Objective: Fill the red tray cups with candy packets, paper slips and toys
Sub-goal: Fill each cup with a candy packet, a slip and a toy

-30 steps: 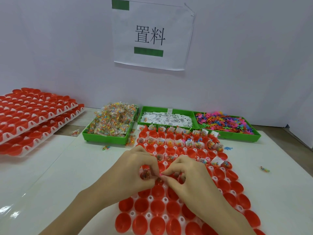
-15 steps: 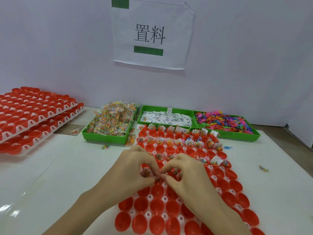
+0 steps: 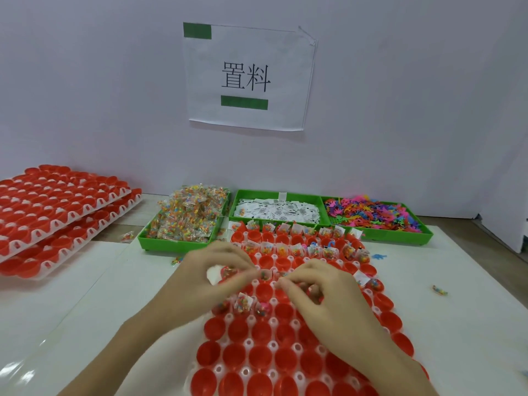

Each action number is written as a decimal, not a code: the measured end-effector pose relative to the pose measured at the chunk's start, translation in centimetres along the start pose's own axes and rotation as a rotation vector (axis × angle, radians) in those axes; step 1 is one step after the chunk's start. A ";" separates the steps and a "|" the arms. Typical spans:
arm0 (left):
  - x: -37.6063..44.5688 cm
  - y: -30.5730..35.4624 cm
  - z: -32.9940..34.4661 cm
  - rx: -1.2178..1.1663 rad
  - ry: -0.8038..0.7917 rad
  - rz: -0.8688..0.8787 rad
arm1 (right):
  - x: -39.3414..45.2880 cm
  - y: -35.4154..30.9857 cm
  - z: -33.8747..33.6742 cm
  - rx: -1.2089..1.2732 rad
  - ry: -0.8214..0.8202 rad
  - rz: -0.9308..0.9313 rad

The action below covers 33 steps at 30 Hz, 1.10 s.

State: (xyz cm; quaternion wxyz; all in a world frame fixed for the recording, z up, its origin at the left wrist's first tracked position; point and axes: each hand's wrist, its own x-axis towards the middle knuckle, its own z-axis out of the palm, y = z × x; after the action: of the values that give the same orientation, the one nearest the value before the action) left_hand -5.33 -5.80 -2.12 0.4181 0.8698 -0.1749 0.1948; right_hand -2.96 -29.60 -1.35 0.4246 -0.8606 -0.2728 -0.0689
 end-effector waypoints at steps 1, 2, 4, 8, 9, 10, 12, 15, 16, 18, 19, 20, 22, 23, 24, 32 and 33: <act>0.1 -0.9 -0.5 0.037 0.097 -0.050 | 0.1 0.0 -0.2 0.012 0.019 0.008; 0.2 -2.0 -1.0 0.162 0.178 -0.089 | 0.2 0.0 -0.4 0.020 0.032 0.014; 0.2 -4.1 -1.9 0.497 0.163 -0.191 | 0.4 0.1 -0.6 0.027 0.047 0.021; -0.5 -7.3 -2.7 0.796 -0.052 -0.324 | 0.3 0.3 -0.6 0.029 0.054 0.029; -0.5 -7.7 -2.6 0.815 -0.033 -0.298 | 0.3 0.2 -0.6 0.038 0.049 0.033; -0.4 -7.7 -2.5 0.821 0.001 -0.276 | 0.3 0.2 -0.6 0.046 0.045 0.036; 0.0 -7.3 -2.4 0.827 0.057 -0.228 | 0.3 0.3 -0.8 0.043 0.049 0.043; 0.0 -7.1 -2.5 0.861 0.102 -0.175 | 0.3 0.2 -0.8 0.049 0.051 0.045; 0.0 -7.0 -2.4 0.864 0.114 -0.159 | 0.3 0.1 -0.9 0.052 0.053 0.046; 0.1 -6.9 -2.4 0.850 0.132 -0.137 | 0.3 0.1 -1.0 0.046 0.052 0.046; 0.2 -6.8 -2.4 0.824 0.136 -0.130 | 0.3 0.1 -1.1 0.046 0.052 0.046; 0.2 -6.8 -2.4 0.792 0.147 -0.120 | 0.3 0.1 -1.1 0.046 0.051 0.046; 0.4 -6.8 -2.4 0.731 0.187 -0.092 | 0.3 0.2 -1.1 0.040 0.050 0.044; 0.4 -6.7 -2.4 0.699 0.209 -0.081 | 0.3 0.2 -1.1 0.040 0.051 0.042; 0.4 -6.6 -2.3 0.676 0.239 -0.067 | 0.3 0.2 -1.1 0.042 0.051 0.041; 0.5 -4.1 -1.9 0.608 0.415 0.124 | 0.4 0.5 -1.5 0.052 0.078 0.044; 0.5 -3.6 -1.8 0.566 0.418 0.160 | 0.5 0.5 -1.7 0.054 0.083 0.046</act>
State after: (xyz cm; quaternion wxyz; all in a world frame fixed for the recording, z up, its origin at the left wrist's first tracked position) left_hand -3.58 -2.33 -3.25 0.1710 0.8761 -0.0923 0.4412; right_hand -2.11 -30.95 -0.52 0.4601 -0.8512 -0.2370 -0.0871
